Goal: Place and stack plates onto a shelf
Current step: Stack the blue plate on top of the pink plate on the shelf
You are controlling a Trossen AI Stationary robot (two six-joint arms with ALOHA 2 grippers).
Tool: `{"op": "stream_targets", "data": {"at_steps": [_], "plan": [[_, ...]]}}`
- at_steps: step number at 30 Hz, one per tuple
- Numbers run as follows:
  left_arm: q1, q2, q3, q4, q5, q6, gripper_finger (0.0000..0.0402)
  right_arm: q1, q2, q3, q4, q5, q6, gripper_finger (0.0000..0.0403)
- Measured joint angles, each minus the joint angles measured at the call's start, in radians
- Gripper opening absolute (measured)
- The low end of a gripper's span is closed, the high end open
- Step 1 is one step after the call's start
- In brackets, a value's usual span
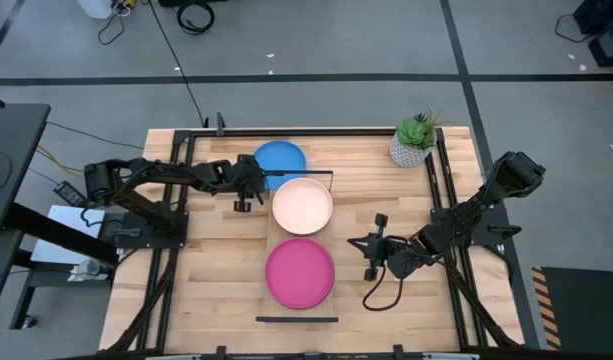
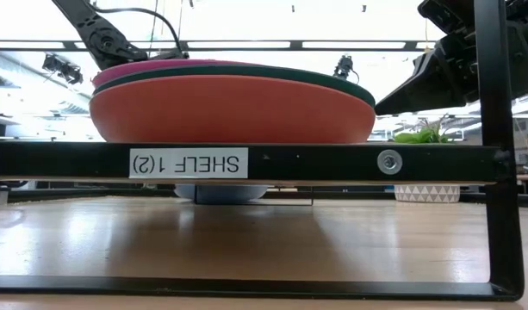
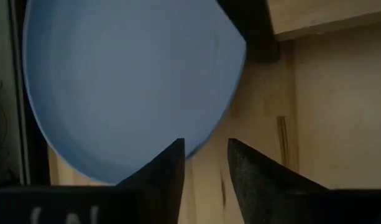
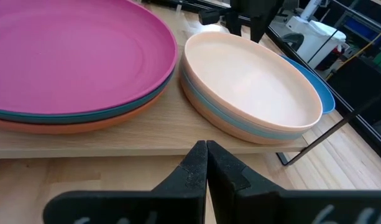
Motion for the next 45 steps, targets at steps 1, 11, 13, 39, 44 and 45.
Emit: {"op": "stream_targets", "data": {"at_steps": [1, 11, 13, 39, 44, 45], "plan": [[0.000, 0.003, 0.000, -0.003, 0.000, 0.001, 0.0122, 0.000, 0.000, 0.000, 0.000, 0.000, 0.000, 0.0014], [-0.001, 0.010, 0.000, -0.014, 0.002, 0.135, 0.0066, 0.000, 0.000, 0.000, 0.004, -0.002, 0.000, 0.0014], [-0.002, 0.010, 0.000, -0.027, -0.010, 0.166, 0.0051, 0.000, 0.000, 0.000, 0.004, -0.002, 0.000, 0.0014], [-0.184, -0.192, 0.323, -0.759, -0.077, -0.129, 0.0007, 0.003, 0.000, -0.002, -0.015, -0.023, 0.023, 0.0014], [-0.263, -0.261, 0.428, -0.825, -0.105, -0.266, 0.0007, 0.003, 0.000, -0.002, -0.014, -0.022, 0.026, 0.0014], [-0.285, -0.273, 0.446, -0.805, -0.103, -0.268, 0.0007, 0.003, 0.000, -0.002, -0.014, -0.022, 0.026, 0.0014]]}}
